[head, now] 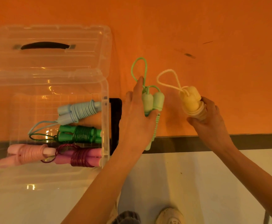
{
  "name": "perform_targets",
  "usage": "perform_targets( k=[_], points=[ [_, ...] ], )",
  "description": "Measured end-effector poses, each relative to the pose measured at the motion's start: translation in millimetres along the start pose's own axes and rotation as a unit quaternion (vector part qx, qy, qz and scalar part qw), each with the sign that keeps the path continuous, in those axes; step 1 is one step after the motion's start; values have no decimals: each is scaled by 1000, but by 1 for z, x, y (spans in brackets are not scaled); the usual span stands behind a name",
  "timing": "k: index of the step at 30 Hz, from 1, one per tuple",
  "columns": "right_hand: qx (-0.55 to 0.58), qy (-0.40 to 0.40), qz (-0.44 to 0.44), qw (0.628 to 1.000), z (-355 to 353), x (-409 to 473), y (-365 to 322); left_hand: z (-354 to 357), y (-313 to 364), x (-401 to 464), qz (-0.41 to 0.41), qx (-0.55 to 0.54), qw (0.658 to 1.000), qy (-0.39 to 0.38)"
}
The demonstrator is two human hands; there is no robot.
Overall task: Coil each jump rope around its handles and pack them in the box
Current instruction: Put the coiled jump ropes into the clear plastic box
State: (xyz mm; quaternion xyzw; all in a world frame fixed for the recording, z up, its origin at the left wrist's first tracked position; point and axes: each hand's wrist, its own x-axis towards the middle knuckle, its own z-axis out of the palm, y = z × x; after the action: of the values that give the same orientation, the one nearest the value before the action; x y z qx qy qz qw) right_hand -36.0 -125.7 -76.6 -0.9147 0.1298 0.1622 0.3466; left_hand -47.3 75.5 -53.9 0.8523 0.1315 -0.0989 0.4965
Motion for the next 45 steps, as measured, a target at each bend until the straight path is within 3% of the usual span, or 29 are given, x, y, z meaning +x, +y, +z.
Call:
perform_targets(
  k=[10, 28, 33, 40, 45],
  points=[
    [43, -40, -75, 995, 5, -21, -71, -71, 1, -23, -57, -185, 979, 64],
    [-2, -143, -247, 958, 69, -46, -187, -157, -87, -60, -143, -247, 933, 220],
    [25, -219, -243, 945, 98, -53, -219, -178, -114, -73, -169, -275, 910, 261],
    [-32, -284, -288, 914, 154, -50, -242, -200, -136, -92, -216, -316, 865, 325],
    [39, -308, -299, 902, 216, -59, -263, -213, -147, -106, -238, -286, 860, 349]
  ],
)
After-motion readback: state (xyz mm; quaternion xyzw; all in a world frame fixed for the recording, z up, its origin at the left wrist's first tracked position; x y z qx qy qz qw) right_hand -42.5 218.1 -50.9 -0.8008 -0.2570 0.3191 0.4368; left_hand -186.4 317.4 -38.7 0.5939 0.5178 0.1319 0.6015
